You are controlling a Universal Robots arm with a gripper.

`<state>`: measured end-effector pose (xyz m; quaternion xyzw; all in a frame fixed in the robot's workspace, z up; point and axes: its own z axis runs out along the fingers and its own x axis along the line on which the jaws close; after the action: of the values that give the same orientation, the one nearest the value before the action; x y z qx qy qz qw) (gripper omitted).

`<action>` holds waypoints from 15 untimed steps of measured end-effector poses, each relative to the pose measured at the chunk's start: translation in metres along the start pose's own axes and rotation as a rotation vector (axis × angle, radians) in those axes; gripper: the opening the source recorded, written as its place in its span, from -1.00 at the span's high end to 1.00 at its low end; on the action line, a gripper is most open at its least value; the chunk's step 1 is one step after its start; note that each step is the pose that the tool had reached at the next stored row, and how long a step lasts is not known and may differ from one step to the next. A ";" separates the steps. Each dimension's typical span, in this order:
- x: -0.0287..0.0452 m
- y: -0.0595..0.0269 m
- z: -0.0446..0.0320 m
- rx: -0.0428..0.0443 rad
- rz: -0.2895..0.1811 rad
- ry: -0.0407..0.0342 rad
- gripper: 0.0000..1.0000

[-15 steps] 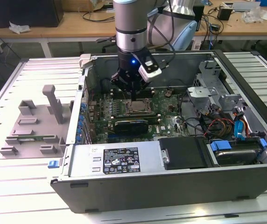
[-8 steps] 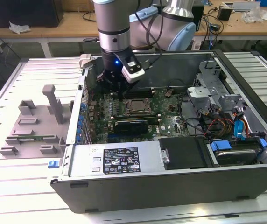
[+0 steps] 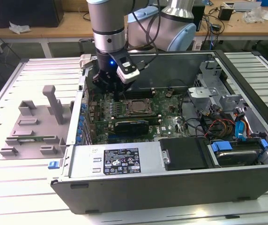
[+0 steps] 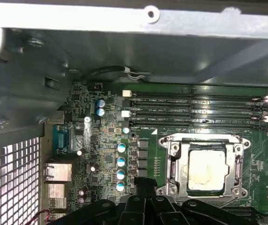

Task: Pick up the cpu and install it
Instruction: 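Install the first cpu locking lever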

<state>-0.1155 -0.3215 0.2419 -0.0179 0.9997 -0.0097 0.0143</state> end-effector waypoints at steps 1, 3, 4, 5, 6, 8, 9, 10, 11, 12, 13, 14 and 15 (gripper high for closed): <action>0.0001 0.0000 -0.0002 -0.0012 0.000 0.0001 0.79; -0.0001 -0.0001 -0.0048 -0.0015 0.000 0.0000 0.79; -0.0002 -0.0002 -0.0070 -0.0014 0.000 0.0000 0.79; -0.0003 -0.0002 -0.0107 -0.0015 0.000 -0.0001 0.79; -0.0004 -0.0003 -0.0152 -0.0014 0.000 0.0000 0.79; -0.0005 -0.0004 -0.0199 -0.0015 0.000 0.0000 0.79; -0.0006 -0.0004 -0.0202 -0.0017 0.000 -0.0001 0.79; -0.0006 -0.0005 -0.0202 -0.0051 0.000 -0.0003 0.79; -0.0006 -0.0004 -0.0203 -0.0331 0.001 -0.0012 0.79; -0.0006 -0.0005 -0.0202 -0.0546 0.002 -0.0019 0.79; -0.0006 -0.0005 -0.0202 -0.0734 0.002 -0.0026 0.79; -0.0006 -0.0006 -0.0203 -0.0892 0.002 -0.0031 0.79; -0.0005 -0.0006 -0.0202 -0.1041 0.003 -0.0037 0.79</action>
<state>-0.1156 -0.3218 0.2622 -0.0171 0.9988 0.0424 0.0152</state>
